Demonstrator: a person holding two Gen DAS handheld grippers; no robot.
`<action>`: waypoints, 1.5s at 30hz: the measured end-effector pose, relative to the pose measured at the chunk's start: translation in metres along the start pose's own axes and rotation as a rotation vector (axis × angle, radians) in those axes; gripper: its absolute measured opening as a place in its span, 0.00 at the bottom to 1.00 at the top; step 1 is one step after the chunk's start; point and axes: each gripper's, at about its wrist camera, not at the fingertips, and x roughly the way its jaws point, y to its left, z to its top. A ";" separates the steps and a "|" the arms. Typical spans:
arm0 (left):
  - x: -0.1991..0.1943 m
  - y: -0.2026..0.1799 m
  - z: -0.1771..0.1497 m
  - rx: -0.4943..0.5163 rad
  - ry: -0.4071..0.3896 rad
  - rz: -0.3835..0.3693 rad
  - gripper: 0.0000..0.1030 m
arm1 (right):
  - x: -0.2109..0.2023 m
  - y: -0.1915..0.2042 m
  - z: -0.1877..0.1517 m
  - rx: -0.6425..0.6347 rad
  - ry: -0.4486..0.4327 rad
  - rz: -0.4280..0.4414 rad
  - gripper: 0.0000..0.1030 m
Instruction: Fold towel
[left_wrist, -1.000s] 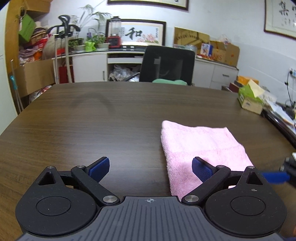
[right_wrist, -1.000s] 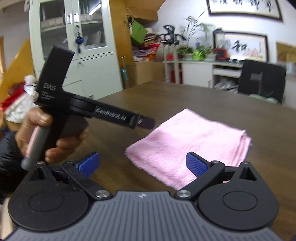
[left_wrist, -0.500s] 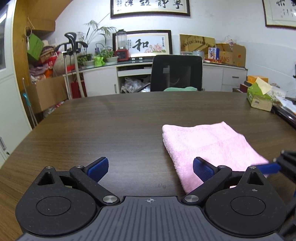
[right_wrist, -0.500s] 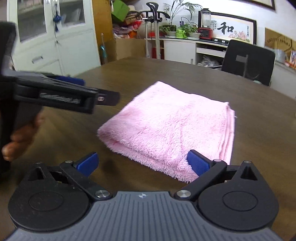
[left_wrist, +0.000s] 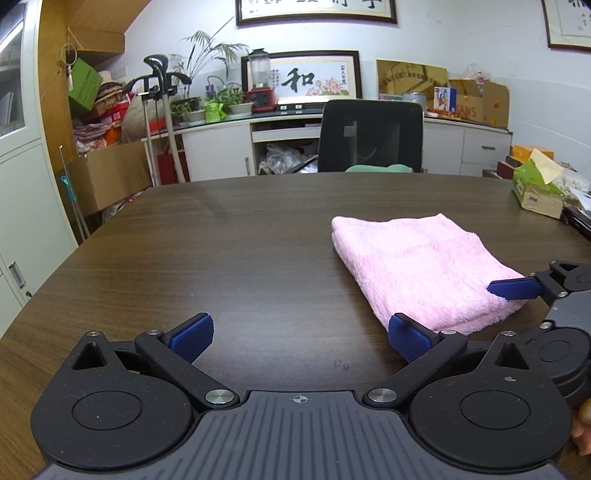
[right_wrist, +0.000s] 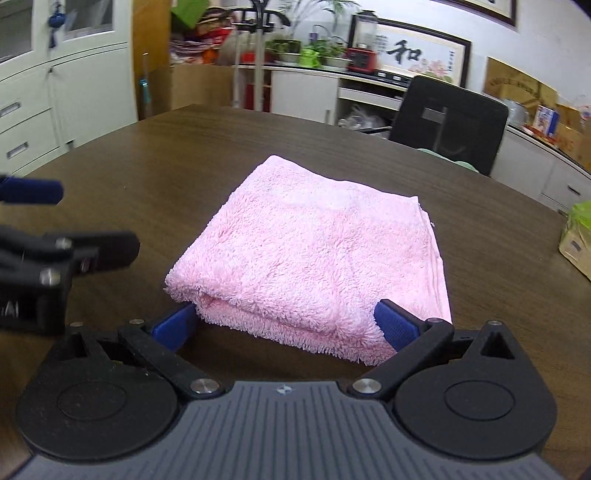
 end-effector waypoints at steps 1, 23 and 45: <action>0.000 0.000 0.000 -0.001 0.001 0.000 1.00 | 0.000 0.002 -0.001 -0.008 -0.002 0.005 1.00; -0.006 -0.011 -0.011 -0.004 -0.040 -0.012 1.00 | -0.066 -0.043 -0.046 0.235 -0.117 -0.013 1.00; 0.010 -0.032 -0.029 -0.039 0.122 -0.056 1.00 | -0.056 -0.062 -0.058 0.291 -0.005 -0.170 1.00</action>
